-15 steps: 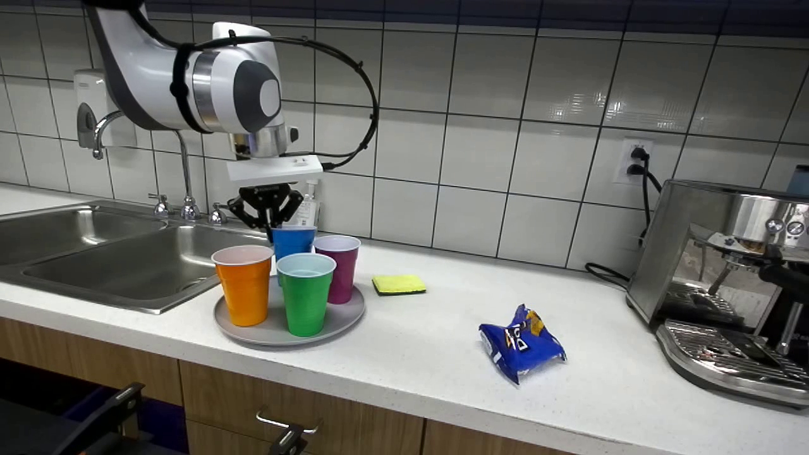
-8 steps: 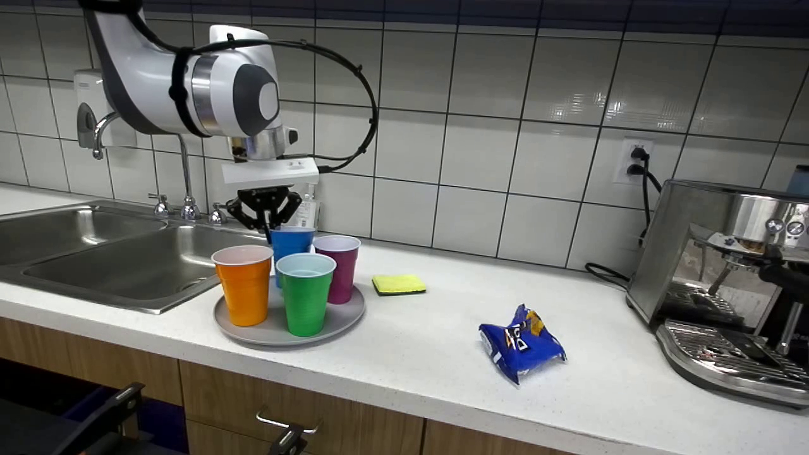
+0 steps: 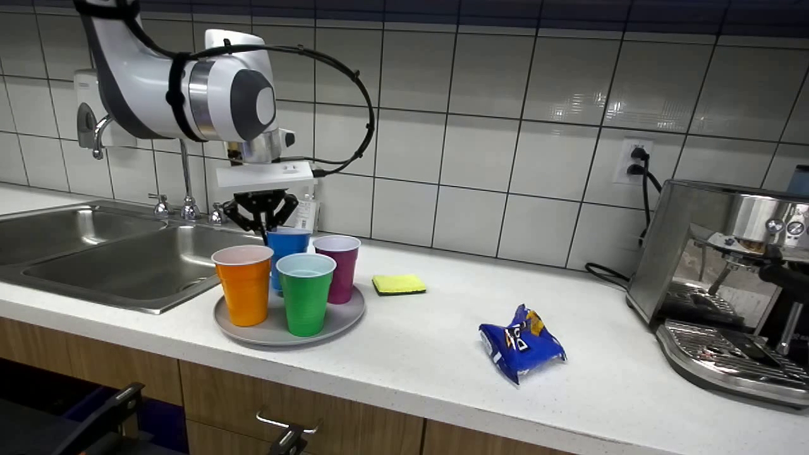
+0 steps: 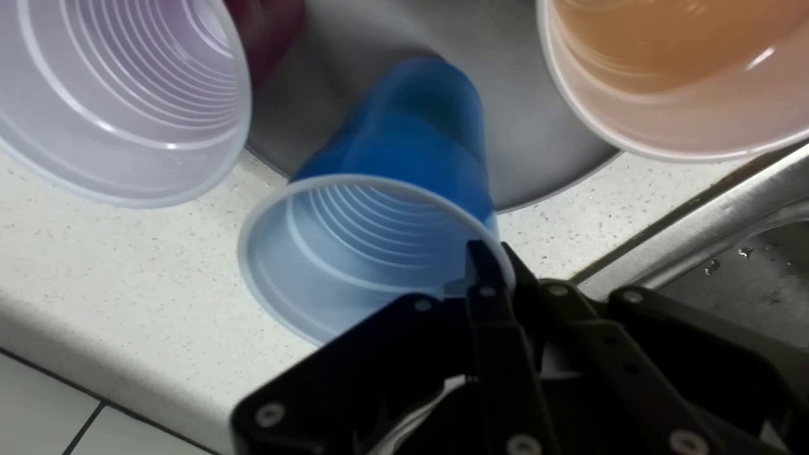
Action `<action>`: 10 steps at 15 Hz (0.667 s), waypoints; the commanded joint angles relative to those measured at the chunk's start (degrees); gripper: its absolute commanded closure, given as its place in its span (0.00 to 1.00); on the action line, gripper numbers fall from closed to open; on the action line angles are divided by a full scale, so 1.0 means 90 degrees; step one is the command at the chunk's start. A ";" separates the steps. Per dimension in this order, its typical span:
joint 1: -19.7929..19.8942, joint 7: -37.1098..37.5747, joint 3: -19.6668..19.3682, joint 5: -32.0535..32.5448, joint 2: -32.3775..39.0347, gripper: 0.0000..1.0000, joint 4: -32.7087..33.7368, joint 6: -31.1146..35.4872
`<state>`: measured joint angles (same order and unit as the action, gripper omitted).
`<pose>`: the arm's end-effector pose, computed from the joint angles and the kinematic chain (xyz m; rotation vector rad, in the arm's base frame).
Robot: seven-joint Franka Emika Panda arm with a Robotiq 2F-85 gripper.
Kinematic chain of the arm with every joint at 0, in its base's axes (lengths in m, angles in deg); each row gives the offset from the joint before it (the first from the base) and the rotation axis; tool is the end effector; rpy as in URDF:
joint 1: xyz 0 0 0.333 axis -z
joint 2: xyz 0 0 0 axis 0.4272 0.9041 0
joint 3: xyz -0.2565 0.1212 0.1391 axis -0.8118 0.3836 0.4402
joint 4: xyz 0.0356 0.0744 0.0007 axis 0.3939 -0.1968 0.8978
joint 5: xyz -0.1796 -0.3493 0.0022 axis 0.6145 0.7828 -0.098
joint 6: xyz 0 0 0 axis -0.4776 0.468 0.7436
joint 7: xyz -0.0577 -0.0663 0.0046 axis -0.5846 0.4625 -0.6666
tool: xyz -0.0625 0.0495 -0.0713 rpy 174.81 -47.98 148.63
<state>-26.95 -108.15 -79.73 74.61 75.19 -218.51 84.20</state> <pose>0.4890 0.1089 0.2423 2.8307 1.1695 0.4444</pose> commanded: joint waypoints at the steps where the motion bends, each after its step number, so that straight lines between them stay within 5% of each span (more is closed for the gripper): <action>1: -0.0117 0.0307 -0.0158 0.0341 0.0006 0.99 -0.0087 0.0273; 9: -0.0300 0.0642 -0.0417 0.0830 0.0086 0.99 -0.0080 0.0372; 10: -0.0295 0.0630 -0.0402 0.0844 0.0079 0.71 -0.0086 0.0371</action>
<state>-28.58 -104.72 -82.23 79.98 76.21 -218.61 86.01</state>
